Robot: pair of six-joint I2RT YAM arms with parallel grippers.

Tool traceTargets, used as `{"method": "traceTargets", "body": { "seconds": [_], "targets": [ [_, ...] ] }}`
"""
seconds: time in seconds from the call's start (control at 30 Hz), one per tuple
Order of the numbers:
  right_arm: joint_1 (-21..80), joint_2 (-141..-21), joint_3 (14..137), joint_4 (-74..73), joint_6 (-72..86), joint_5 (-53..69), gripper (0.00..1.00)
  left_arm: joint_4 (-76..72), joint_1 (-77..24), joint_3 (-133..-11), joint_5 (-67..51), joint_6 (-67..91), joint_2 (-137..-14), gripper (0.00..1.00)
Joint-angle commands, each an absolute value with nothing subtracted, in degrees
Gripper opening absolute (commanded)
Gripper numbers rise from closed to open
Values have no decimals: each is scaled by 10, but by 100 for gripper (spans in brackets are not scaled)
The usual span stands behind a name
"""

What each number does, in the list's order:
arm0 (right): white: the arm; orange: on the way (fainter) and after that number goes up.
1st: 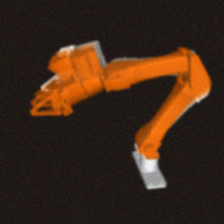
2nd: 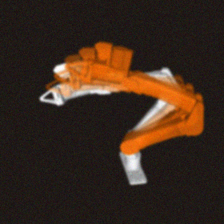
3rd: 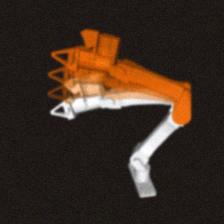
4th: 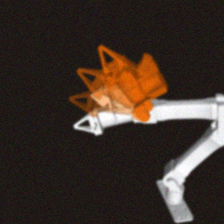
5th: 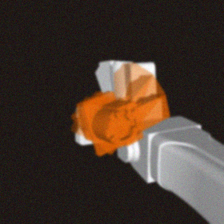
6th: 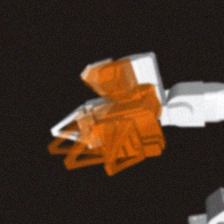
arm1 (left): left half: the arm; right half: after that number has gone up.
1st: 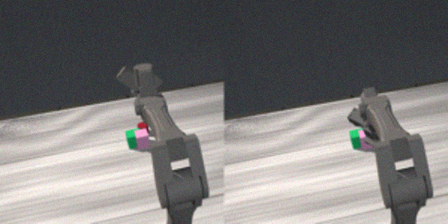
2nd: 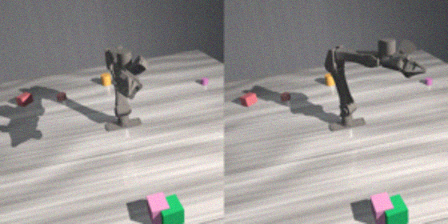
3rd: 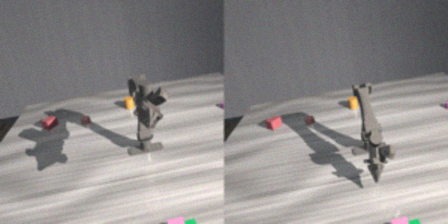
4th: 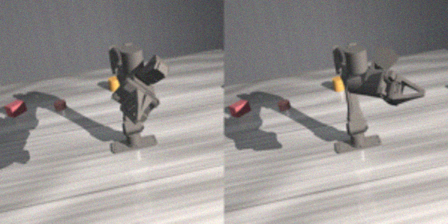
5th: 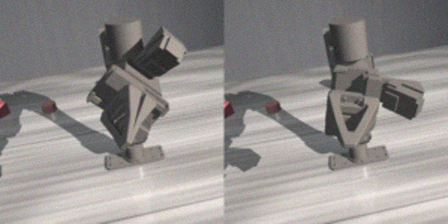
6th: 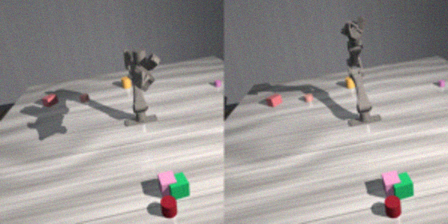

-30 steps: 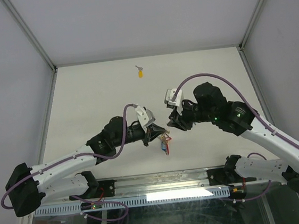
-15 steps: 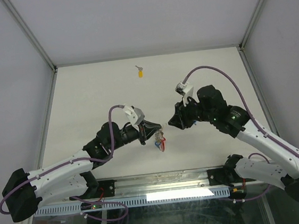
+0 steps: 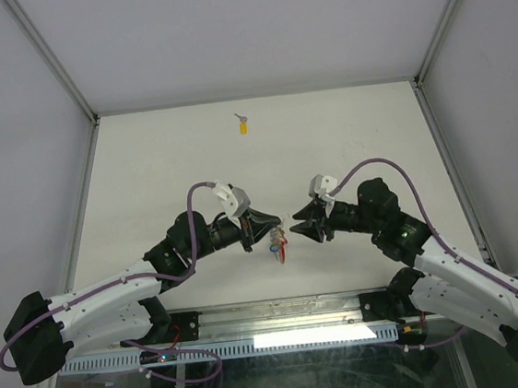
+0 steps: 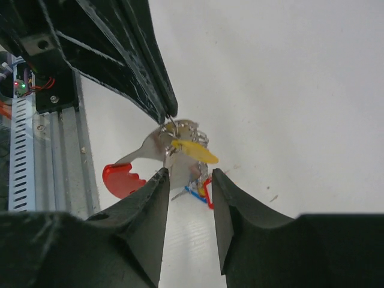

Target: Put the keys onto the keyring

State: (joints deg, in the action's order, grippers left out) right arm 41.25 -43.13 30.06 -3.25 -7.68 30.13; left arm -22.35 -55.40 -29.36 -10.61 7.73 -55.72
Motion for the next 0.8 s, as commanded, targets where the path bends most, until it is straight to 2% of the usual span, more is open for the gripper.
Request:
{"method": "traceTargets", "body": {
  "seconds": [0.0, 0.2, 0.53, 0.77],
  "targets": [
    [416, -428, 323, 57, -184, 355, 36, -269, -548, -312, -146, 71, -557, 0],
    [416, -460, 361, 6, -199, 434, 33, -267, -547, -316, -173, 66, -558, 0],
    [416, -496, 392, -21, -201, 458, 26, -265, -546, -317, -185, 62, -558, 0],
    [416, -509, 407, -59, -205, 464, 26, -260, -545, -317, -186, 60, -555, 0]
  ]
}}
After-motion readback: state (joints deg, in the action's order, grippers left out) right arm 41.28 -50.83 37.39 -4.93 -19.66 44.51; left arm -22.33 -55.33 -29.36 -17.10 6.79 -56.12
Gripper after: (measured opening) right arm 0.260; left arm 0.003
